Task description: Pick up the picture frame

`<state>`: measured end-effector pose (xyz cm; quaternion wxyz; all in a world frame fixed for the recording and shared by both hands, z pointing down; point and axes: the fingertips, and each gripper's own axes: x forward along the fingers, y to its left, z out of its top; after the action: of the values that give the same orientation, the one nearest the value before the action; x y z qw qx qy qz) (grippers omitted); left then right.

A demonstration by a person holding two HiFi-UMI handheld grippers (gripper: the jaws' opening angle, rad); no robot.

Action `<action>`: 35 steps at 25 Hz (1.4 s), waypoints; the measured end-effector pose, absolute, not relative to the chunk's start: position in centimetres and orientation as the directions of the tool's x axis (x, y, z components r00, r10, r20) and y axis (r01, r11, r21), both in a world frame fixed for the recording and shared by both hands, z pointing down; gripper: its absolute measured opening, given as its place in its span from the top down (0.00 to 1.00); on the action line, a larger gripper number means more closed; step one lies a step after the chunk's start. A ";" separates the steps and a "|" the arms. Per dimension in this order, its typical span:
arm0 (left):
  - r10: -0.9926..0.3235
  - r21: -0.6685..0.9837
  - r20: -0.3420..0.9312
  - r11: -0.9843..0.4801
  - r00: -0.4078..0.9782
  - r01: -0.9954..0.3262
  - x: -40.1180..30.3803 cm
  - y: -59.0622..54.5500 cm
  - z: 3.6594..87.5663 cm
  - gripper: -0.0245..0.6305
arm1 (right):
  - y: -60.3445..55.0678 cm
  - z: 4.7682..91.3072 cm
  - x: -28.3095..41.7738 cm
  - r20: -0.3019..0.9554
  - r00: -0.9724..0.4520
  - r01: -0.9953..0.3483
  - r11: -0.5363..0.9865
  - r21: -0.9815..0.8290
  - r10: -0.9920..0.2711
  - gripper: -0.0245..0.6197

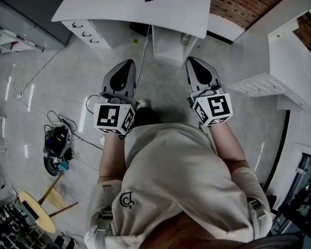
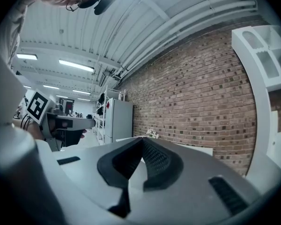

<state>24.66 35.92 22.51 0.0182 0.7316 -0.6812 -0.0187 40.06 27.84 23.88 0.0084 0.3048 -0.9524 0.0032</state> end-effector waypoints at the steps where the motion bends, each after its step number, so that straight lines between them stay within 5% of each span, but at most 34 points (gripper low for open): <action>1: -0.997 0.056 -0.001 -0.075 0.075 -0.996 23.5 35.2 22.6 0.94 | 27.2 24.0 39.0 0.022 -0.811 -0.585 0.811 0.004 -0.585 0.95; 10: -0.978 0.008 0.037 -0.203 0.203 -0.979 13.6 28.7 23.1 0.94 | 21.1 24.5 28.3 0.062 -0.758 -0.651 0.759 -0.013 -0.649 0.95; 35: -0.982 0.061 0.114 -0.146 0.152 -0.987 -3.8 8.2 26.4 0.94 | -1.6 28.6 11.0 0.165 -0.754 -0.647 0.762 -0.017 -0.636 0.95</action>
<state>-3.83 8.19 26.35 0.0604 0.7567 -0.6506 0.0236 10.97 -1.64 28.59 0.0746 0.3429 -0.9357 0.0362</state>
